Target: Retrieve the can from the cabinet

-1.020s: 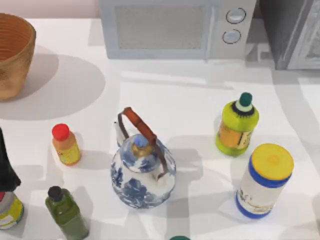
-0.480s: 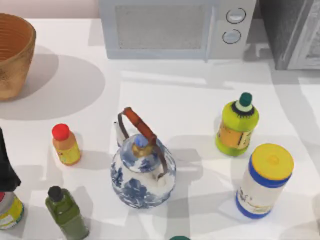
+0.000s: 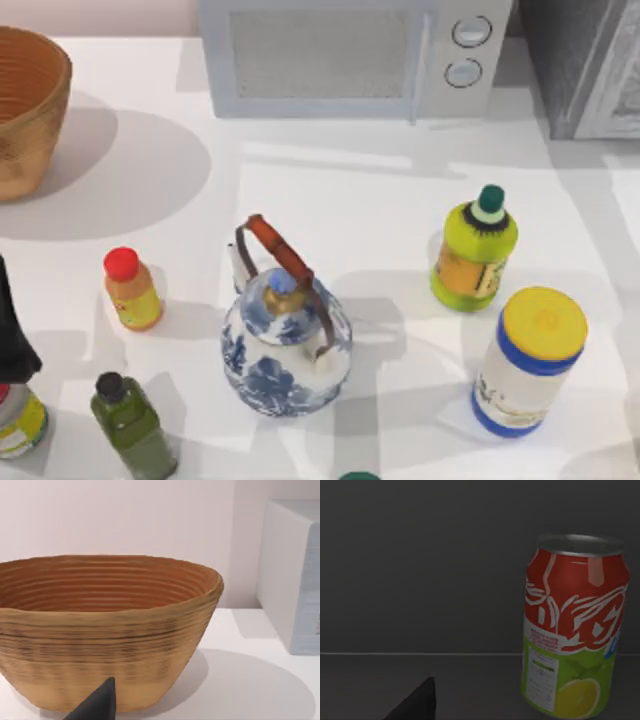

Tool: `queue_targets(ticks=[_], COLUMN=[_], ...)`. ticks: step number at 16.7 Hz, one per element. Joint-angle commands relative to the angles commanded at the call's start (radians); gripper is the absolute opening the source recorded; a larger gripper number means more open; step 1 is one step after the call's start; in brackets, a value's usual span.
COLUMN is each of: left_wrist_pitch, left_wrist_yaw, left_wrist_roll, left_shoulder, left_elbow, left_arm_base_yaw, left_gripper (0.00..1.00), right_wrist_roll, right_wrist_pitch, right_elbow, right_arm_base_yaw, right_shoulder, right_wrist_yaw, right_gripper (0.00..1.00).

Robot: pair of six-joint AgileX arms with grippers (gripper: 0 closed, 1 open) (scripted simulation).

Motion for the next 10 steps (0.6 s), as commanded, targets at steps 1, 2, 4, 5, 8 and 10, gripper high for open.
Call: queue_targets(ticks=[1, 2, 4, 5, 8, 10], left_wrist_pitch=[0.0, 0.0, 0.0, 0.0, 0.0, 0.0], left_wrist_yaw=[0.0, 0.0, 0.0, 0.0, 0.0, 0.0], left_wrist_roll=[0.0, 0.0, 0.0, 0.0, 0.0, 0.0], left_shoulder=[0.0, 0.0, 0.0, 0.0, 0.0, 0.0], left_elbow=[0.0, 0.0, 0.0, 0.0, 0.0, 0.0], left_arm_base_yaw=[0.0, 0.0, 0.0, 0.0, 0.0, 0.0], left_gripper=[1.0, 1.0, 1.0, 1.0, 1.0, 1.0], right_wrist_roll=[0.0, 0.0, 0.001, 0.0, 0.0, 0.0], right_wrist_pitch=[0.001, 0.001, -0.002, -0.004, -0.017, -0.03], right_elbow=[0.001, 0.001, -0.002, 0.012, 0.101, 0.176], right_arm_base_yaw=[0.0, 0.0, 0.004, 0.002, -0.004, -0.009], right_shoulder=[0.001, 0.001, 0.0, 0.01, 0.082, 0.145], right_wrist_yaw=[-0.001, -0.001, 0.001, 0.001, -0.003, -0.007], right_gripper=[1.0, 1.0, 1.0, 1.0, 1.0, 1.0])
